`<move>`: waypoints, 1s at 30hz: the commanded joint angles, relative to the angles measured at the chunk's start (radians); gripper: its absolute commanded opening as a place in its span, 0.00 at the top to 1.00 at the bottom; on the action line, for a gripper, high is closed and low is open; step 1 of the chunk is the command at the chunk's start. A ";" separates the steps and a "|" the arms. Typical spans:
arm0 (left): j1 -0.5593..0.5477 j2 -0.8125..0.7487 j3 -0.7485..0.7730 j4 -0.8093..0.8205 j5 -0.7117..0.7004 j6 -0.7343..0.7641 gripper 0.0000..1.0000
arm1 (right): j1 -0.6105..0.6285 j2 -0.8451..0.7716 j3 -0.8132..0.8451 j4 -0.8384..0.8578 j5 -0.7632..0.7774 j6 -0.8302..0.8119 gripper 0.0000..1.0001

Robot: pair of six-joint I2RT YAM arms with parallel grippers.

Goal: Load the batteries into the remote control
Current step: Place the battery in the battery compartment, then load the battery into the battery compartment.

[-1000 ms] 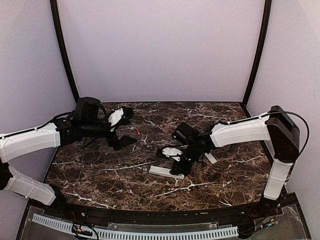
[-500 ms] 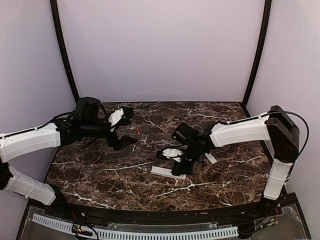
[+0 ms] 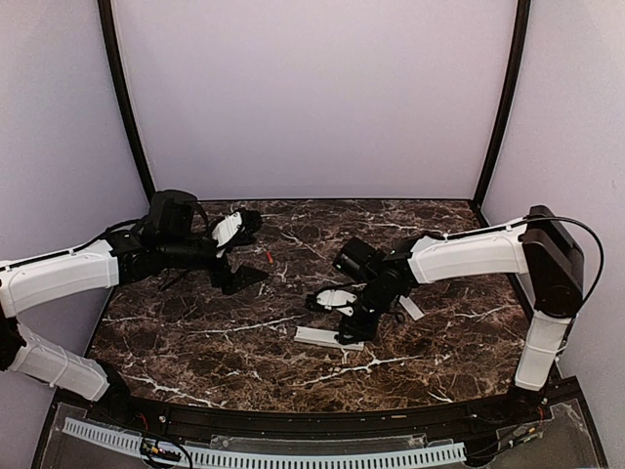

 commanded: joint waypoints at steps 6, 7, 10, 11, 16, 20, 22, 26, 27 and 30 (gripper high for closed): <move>0.004 0.012 0.000 -0.006 0.036 -0.001 0.13 | 0.013 -0.044 0.039 -0.044 -0.037 0.022 0.70; 0.004 0.016 -0.005 -0.006 0.040 0.010 0.13 | 0.012 -0.059 0.036 -0.029 -0.046 0.037 0.70; 0.004 0.039 -0.031 -0.003 0.081 0.075 0.14 | 0.004 -0.112 0.017 0.034 -0.053 0.123 0.72; 0.004 0.044 -0.051 -0.001 0.124 0.117 0.14 | -0.003 -0.127 0.011 0.056 -0.054 0.189 0.74; -0.067 0.127 -0.070 0.011 0.155 0.206 0.14 | -0.053 -0.195 -0.076 0.198 -0.148 0.492 0.81; -0.146 0.252 -0.033 0.002 0.078 0.280 0.13 | -0.077 -0.219 -0.177 0.378 -0.219 0.742 0.93; -0.167 0.312 -0.015 0.024 0.066 0.288 0.13 | -0.077 -0.208 -0.204 0.441 -0.226 0.835 1.00; -0.175 0.410 0.024 0.039 0.092 0.320 0.13 | -0.077 -0.184 -0.257 0.534 -0.206 0.955 1.00; -0.180 0.443 0.039 0.038 0.087 0.328 0.14 | -0.076 -0.180 -0.264 0.545 -0.201 0.964 1.00; -0.185 0.497 0.059 0.054 0.067 0.348 0.15 | -0.070 -0.165 -0.270 0.573 -0.205 0.987 1.00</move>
